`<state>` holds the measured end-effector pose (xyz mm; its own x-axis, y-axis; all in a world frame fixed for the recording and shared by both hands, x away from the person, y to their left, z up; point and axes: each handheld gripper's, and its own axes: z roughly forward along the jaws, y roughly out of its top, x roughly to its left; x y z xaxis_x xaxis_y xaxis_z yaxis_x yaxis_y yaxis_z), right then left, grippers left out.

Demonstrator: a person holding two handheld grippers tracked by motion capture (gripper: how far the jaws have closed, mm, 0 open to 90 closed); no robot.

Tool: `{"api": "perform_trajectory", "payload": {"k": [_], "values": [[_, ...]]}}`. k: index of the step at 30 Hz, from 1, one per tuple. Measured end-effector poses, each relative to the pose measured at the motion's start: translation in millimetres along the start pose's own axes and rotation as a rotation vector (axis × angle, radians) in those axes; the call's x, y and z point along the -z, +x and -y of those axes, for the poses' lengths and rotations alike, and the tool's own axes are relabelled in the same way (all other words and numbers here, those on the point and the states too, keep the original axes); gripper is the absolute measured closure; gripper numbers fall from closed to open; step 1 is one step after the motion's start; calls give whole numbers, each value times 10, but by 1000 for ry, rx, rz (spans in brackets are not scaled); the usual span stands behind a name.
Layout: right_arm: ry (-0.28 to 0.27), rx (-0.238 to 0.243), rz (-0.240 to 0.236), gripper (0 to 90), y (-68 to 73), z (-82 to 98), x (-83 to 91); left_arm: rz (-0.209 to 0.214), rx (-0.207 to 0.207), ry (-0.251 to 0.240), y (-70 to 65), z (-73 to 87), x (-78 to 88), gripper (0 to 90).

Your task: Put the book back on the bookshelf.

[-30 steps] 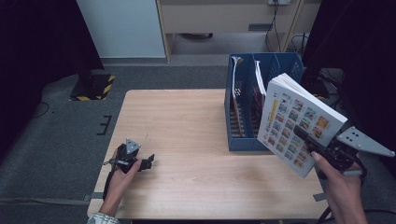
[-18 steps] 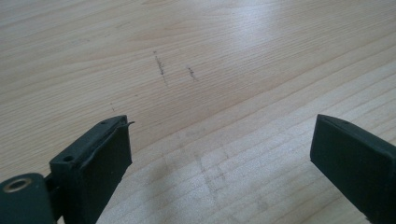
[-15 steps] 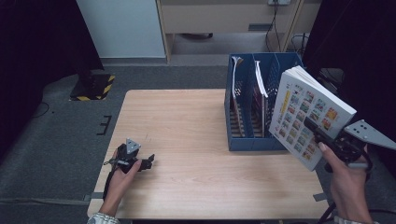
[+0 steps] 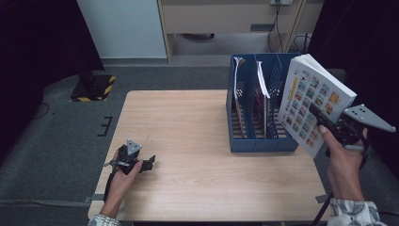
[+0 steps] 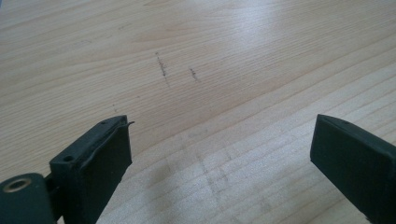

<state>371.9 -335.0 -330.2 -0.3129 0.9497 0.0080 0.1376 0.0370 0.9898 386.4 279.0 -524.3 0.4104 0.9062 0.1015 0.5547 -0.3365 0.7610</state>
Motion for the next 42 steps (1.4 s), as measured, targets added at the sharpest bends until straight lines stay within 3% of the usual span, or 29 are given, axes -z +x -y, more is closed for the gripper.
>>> {"api": "perform_trajectory", "payload": {"k": [13,23,42], "values": [[12,-15,77,739,-78,40,-435,2,1,-1,-2,1,-5,48],[10,-54,117,739,-158,98,-655,-4,8,0,20,8,-5,49],[25,-86,134,739,-248,273,-1079,1,2,8,-1,17,-22,48]]}}
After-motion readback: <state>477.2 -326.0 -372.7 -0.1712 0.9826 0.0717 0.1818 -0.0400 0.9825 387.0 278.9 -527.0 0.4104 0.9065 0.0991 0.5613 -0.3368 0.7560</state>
